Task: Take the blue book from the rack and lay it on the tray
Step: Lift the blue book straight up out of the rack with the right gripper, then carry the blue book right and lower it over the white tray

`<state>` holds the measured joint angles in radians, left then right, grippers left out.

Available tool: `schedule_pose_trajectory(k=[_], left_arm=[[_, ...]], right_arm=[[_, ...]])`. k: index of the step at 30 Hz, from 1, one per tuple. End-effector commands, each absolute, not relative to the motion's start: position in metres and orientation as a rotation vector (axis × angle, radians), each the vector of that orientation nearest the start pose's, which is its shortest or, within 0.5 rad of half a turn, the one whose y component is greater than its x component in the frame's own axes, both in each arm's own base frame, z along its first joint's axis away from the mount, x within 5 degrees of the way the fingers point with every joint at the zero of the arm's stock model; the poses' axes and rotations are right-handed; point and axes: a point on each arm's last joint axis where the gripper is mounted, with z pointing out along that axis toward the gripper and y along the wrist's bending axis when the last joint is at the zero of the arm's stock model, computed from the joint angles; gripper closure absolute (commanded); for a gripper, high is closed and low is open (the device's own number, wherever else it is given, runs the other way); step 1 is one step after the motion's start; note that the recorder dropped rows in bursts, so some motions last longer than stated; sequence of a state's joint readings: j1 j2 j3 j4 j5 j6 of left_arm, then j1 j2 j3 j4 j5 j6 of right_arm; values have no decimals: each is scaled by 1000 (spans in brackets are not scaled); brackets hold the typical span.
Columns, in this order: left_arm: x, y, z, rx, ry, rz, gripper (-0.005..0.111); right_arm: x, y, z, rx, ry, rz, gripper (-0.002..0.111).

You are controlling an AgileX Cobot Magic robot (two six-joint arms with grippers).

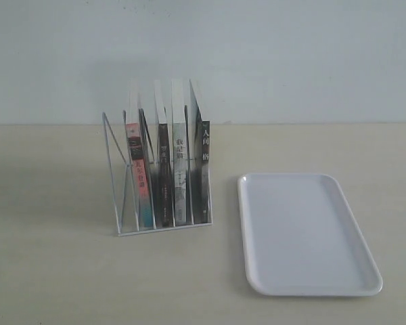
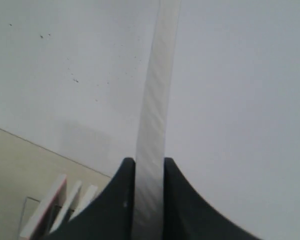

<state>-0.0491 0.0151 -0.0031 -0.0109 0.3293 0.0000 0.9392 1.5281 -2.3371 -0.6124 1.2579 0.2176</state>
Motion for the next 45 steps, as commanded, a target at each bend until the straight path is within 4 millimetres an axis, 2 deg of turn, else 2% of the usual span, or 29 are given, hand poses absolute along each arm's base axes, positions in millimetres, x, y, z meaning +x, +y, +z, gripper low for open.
schedule_pose_trajectory(k=[1, 7, 14, 20, 24, 27, 31, 36, 38, 45], left_arm=[[55, -3, 184, 41, 1806, -38, 103], [55, -3, 184, 41, 1806, -38, 103], [55, -3, 184, 41, 1806, -38, 103], [55, -3, 184, 41, 1806, -38, 103], [55, -3, 184, 41, 1806, -38, 103], [55, -3, 184, 41, 1806, -38, 103], [55, -3, 184, 41, 1806, -38, 103], [55, -3, 184, 41, 1806, -38, 103], [55, -3, 184, 41, 1806, -38, 103], [55, -3, 184, 41, 1806, -38, 103]], right_arm=[[169, 136, 586, -437, 1750, 10, 108], [157, 106, 548, -409, 1806, -152, 108], [150, 95, 489, -523, 1908, -280, 108], [159, 103, 437, -672, 1930, -459, 108], [167, 114, 404, -832, 1882, -496, 108], [176, 114, 384, -885, 1855, -494, 108], [192, 110, 363, -1020, 1742, -498, 108], [202, 98, 338, -1327, 1576, -676, 108], [207, 98, 334, -1392, 1533, -691, 108], [211, 117, 317, -1598, 1435, -585, 108]])
